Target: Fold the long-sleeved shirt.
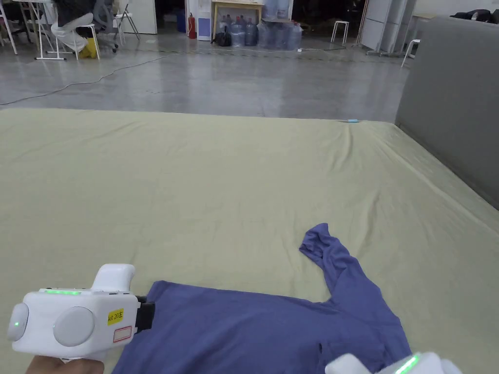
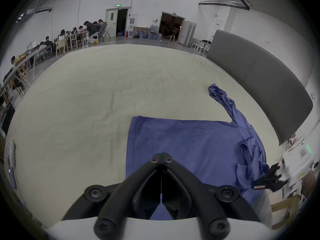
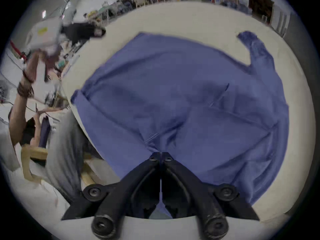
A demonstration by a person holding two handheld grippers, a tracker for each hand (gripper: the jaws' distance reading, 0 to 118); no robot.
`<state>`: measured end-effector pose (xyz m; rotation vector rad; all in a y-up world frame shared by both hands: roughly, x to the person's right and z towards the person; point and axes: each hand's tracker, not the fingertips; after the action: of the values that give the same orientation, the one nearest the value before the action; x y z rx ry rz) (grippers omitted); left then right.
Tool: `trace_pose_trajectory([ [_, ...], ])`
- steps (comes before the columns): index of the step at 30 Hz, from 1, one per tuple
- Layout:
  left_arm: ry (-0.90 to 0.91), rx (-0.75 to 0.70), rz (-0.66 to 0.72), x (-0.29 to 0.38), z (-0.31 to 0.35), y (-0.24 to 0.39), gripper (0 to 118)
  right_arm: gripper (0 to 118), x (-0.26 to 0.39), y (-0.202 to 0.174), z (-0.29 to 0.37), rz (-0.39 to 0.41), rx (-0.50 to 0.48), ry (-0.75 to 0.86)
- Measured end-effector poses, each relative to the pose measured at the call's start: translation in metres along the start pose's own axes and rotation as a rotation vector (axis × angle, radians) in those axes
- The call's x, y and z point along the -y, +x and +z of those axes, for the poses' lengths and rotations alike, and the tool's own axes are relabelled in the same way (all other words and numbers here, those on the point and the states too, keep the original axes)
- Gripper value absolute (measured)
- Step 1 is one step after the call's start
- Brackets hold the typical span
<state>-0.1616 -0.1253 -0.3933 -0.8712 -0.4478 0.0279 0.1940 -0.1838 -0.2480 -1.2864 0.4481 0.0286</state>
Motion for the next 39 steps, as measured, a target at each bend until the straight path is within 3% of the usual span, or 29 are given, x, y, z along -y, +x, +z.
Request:
trace_pose_trajectory([
  [2, 0.002, -0.001, -0.001, -0.001, 0.005, 0.002, 0, 0, 0.003, -0.001, -0.007, 0.033, 0.027, -0.005],
  [3, 0.003, -0.001, -0.001, -0.001, 0.007, 0.002, 0, 8, 0.001, 0.0, -0.004, 0.024, 0.028, 0.007],
  [4, 0.003, -0.002, -0.002, -0.001, 0.009, 0.003, 0, 31, -0.002, 0.001, 0.006, -0.002, 0.034, 0.033],
  [6, 0.01, -0.004, -0.003, -0.002, 0.013, 0.004, 0, 95, -0.009, 0.003, 0.028, -0.05, 0.034, 0.13],
  [7, 0.013, -0.005, -0.003, -0.003, 0.014, 0.004, 0, 101, -0.013, 0.005, 0.041, -0.065, 0.031, 0.194],
  [9, 0.016, -0.001, -0.002, -0.003, 0.016, 0.006, 0, 98, -0.022, 0.016, 0.072, -0.117, 0.035, 0.329],
  [10, 0.016, 0.0, -0.003, -0.004, 0.015, 0.005, 0, 87, -0.028, 0.024, 0.081, -0.164, 0.059, 0.351],
  [11, 0.016, -0.002, -0.003, -0.004, 0.015, 0.005, 0, 52, -0.036, 0.035, 0.09, -0.215, 0.093, 0.367],
  [12, 0.015, -0.002, -0.002, -0.003, 0.015, 0.006, 0, 0, -0.042, 0.048, 0.098, -0.243, 0.14, 0.414],
  [13, 0.014, -0.001, 0.0, -0.002, 0.015, 0.007, 0, 0, -0.047, 0.06, 0.101, -0.252, 0.181, 0.447],
  [15, 0.014, 0.008, 0.008, -0.002, 0.013, 0.008, 0, 0, -0.06, 0.091, 0.097, -0.354, 0.271, 0.457],
  [20, 0.006, 0.016, 0.006, -0.001, 0.007, 0.012, 0, 0, -0.082, 0.162, 0.073, -0.461, 0.358, 0.321],
  [21, 0.006, 0.019, 0.007, -0.001, 0.007, 0.013, 0, 8, -0.085, 0.172, 0.067, -0.484, 0.371, 0.305],
  [23, 0.0, 0.027, 0.009, -0.002, 0.002, 0.014, 0, 68, -0.088, 0.187, 0.053, -0.536, 0.355, 0.286],
  [24, -0.004, 0.029, 0.008, -0.002, 0.001, 0.014, 0, 89, -0.091, 0.191, 0.051, -0.55, 0.343, 0.251],
  [32, -0.026, 0.031, 0.014, -0.003, -0.012, 0.013, 0, 86, -0.106, 0.199, 0.01, -0.542, 0.382, 0.079],
  [34, -0.025, 0.03, 0.017, -0.004, -0.015, 0.012, 0, 65, -0.106, 0.199, 0.0, -0.518, 0.405, 0.045],
  [37, -0.027, 0.027, 0.024, -0.009, -0.019, 0.01, 0, 58, -0.108, 0.199, -0.002, -0.494, 0.41, 0.058],
  [38, -0.027, 0.026, 0.024, -0.011, -0.023, 0.009, 0, 45, -0.108, 0.199, -0.001, -0.482, 0.412, 0.055],
  [39, -0.026, 0.024, 0.024, -0.014, -0.026, 0.008, 0, 17, -0.108, 0.198, 0.002, -0.47, 0.412, 0.069],
])
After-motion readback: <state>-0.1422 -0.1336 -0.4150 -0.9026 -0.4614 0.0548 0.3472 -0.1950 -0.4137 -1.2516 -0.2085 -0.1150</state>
